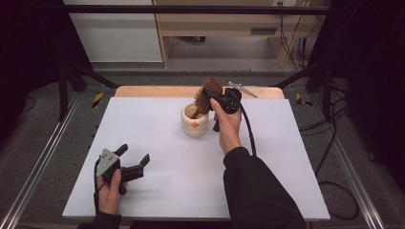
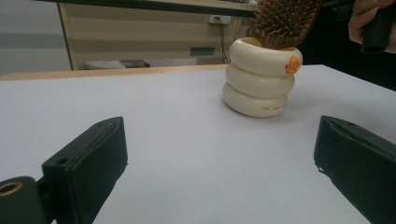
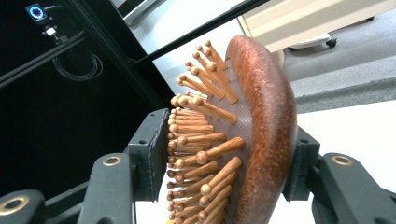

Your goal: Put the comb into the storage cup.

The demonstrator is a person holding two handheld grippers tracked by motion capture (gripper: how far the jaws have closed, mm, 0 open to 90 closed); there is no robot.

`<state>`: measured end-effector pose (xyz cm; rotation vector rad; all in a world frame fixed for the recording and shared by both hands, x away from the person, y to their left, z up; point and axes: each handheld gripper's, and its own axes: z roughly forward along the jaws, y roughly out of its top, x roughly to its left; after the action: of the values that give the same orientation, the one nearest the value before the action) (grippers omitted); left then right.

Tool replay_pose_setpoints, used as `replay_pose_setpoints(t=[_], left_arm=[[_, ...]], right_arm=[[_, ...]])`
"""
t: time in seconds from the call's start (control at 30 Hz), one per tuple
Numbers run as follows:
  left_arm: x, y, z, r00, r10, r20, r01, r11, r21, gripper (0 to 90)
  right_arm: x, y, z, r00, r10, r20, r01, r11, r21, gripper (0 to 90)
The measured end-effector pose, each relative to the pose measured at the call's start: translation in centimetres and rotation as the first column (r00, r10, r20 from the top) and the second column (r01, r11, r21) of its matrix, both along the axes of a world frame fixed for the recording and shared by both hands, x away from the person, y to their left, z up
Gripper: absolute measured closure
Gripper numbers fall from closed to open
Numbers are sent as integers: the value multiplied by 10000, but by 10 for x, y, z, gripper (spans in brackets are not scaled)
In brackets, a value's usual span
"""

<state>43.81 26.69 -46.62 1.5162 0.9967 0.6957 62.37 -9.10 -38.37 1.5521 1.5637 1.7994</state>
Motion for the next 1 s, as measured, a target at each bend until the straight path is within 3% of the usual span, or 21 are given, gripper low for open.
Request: replay_pose_setpoints(t=[0.33,0.53,0.8,1.0], left_arm=[[0,0,0,10000,-30,-8,30,10000,-1,27],[0,0,0,10000,-21,-7,21,10000,-3,27],[0,0,0,10000,-6,-3,6,10000,4,27],[0,0,0,10000,7,1,-7,10000,8,27]], right_arm=[[-1,1,2,10000,29,45,-29,10000,-56,380],[-3,0,4,9997,-177,155,186,9980,-612,319],[-7,-3,9,9988,-286,407,320,9958,-855,273],[-16,-4,18,9956,-396,854,524,9868,-1531,229]])
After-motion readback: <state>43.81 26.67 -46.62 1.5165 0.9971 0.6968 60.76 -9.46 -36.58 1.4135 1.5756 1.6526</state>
